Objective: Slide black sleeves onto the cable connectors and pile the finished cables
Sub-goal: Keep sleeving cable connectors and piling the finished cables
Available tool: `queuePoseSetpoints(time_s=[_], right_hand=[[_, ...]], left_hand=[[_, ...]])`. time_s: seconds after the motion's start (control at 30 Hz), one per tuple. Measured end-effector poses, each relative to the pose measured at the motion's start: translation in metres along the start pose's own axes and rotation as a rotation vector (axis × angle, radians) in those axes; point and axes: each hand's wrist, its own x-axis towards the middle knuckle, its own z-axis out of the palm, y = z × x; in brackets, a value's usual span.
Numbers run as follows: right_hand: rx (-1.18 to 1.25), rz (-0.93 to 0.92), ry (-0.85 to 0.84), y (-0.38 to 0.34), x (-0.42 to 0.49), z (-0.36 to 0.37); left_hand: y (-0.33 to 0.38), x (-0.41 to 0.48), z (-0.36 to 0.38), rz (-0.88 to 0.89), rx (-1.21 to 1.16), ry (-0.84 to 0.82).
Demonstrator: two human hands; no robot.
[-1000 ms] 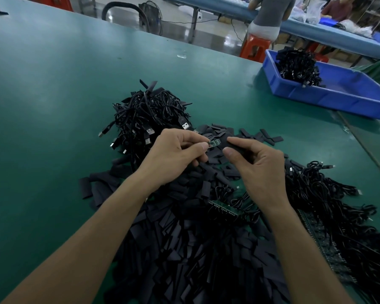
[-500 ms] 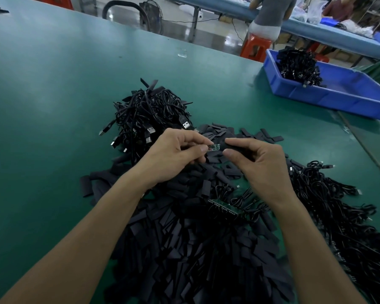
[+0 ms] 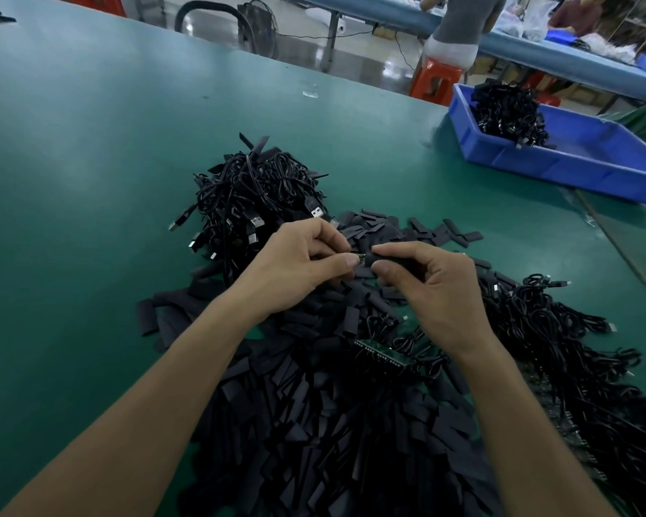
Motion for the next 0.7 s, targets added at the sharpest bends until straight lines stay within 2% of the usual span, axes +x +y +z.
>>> queuePoseSetpoints(time_s=[0.17, 0.4, 0.53, 0.7], right_hand=[[-0.064, -0.027, 0.032, 0.0029, -0.0020, 0.0026], [-0.082, -0.021, -0.037, 0.0038, 0.0000, 0.0032], [-0.058, -0.028, -0.003, 0.0056, -0.0008, 0.0048], [-0.040, -0.052, 0.056, 0.0061, -0.0038, 0.0064]], left_hand=[[-0.0032, 0.0005, 0.0001, -0.079, 0.122, 0.053], [-0.0021, -0.0003, 0.0024, -0.068, 0.080, 0.041], [-0.0008, -0.0004, 0.0027, -0.088, 0.010, 0.029], [0.0031, -0.0026, 0.0041, -0.160, 0.034, -0.044]])
